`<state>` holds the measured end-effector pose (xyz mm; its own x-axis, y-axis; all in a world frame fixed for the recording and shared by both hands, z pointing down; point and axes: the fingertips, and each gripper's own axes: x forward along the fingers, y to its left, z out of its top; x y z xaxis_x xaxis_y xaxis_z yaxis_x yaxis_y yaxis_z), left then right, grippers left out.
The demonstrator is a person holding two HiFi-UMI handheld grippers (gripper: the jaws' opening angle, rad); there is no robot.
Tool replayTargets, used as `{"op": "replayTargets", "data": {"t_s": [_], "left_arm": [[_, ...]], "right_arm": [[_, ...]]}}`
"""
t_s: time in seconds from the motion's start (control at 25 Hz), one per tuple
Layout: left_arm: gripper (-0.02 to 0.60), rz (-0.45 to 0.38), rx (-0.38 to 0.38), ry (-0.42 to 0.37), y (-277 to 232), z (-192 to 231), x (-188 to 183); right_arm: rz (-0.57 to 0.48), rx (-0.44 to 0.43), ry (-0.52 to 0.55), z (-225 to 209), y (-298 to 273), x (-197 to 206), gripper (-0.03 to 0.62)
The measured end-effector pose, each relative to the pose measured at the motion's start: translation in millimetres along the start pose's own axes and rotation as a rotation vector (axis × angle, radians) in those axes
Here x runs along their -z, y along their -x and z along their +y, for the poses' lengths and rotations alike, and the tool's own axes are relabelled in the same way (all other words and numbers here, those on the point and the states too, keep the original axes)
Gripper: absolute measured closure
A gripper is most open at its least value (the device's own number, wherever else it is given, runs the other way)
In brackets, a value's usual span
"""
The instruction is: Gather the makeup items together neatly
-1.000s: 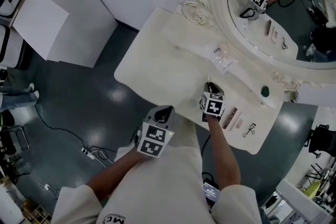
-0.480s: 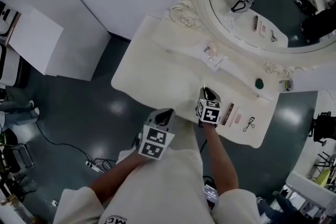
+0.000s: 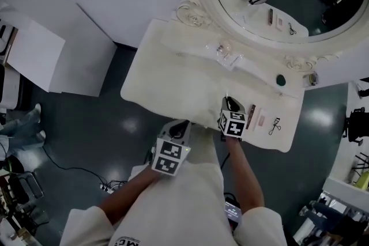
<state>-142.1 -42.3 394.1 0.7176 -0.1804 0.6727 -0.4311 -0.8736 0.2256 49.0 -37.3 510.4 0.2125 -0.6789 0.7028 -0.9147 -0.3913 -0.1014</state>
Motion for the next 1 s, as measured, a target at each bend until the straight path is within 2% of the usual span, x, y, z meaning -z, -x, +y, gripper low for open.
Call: {"op": "replayTargets", "data": {"t_s": [0.72, 1.0], "left_arm": [[0.577, 0.011, 0.028, -0.024, -9, -22, -3], [0.577, 0.046, 0.051, -0.049, -24, -37, 3]], "right_arm": [[-0.028, 0.029, -0.058, -18, 23, 7, 0.531], [-0.023, 0.044, -0.094, -29, 28, 17, 0.531]]}}
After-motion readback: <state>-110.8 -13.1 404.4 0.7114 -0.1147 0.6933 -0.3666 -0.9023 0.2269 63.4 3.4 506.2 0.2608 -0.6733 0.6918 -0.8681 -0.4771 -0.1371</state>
